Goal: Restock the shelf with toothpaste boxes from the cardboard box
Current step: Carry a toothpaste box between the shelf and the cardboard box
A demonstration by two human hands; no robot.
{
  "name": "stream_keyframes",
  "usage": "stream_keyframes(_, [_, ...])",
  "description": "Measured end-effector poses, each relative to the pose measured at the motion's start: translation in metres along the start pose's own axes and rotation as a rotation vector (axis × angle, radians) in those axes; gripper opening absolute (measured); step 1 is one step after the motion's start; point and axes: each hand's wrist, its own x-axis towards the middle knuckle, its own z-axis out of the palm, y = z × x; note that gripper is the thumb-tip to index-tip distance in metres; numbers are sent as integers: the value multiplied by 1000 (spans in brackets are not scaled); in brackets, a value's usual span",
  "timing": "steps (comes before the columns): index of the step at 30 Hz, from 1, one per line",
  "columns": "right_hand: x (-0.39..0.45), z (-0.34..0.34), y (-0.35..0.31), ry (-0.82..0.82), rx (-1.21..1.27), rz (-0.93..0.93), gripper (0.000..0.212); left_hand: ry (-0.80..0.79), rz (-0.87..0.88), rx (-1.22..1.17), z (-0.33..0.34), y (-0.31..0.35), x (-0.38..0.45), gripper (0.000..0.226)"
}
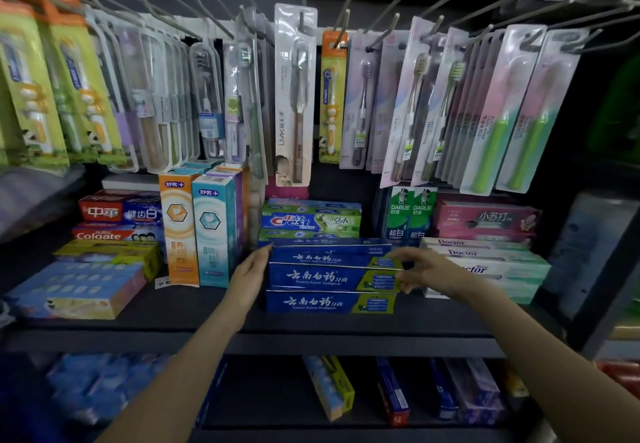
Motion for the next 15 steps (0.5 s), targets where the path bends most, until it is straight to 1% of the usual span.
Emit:
stream_keyframes(1, [3,1,0,-2,-34,0,40,-6,10,-7,2,2,-2,24])
stream_keyframes(3, [8,1,0,29,-262,-24,52,-8,25,-8,6,3,-3,16])
stream_keyframes(5, [15,2,0,75,-444,-32,76,16,43,25,8,4,-4,13])
stream_keyframes(7, [19,6,-2,70,-450,-30,97,31,65,57,8,3,-4,12])
stream_keyframes(8, [21,10,-4,40,-420,-24,101,37,69,65,8,1,-3,11])
stream_keyframes(10, [26,20,-2,13,-367,-21,102,44,63,43,10,-2,-3,11])
stream_keyframes(12, [26,30,1,89,-335,-30,94,56,26,-32,15,-3,-5,12])
stream_keyframes(15, [20,39,4,214,-276,-69,75,75,5,-103,22,-5,-9,20])
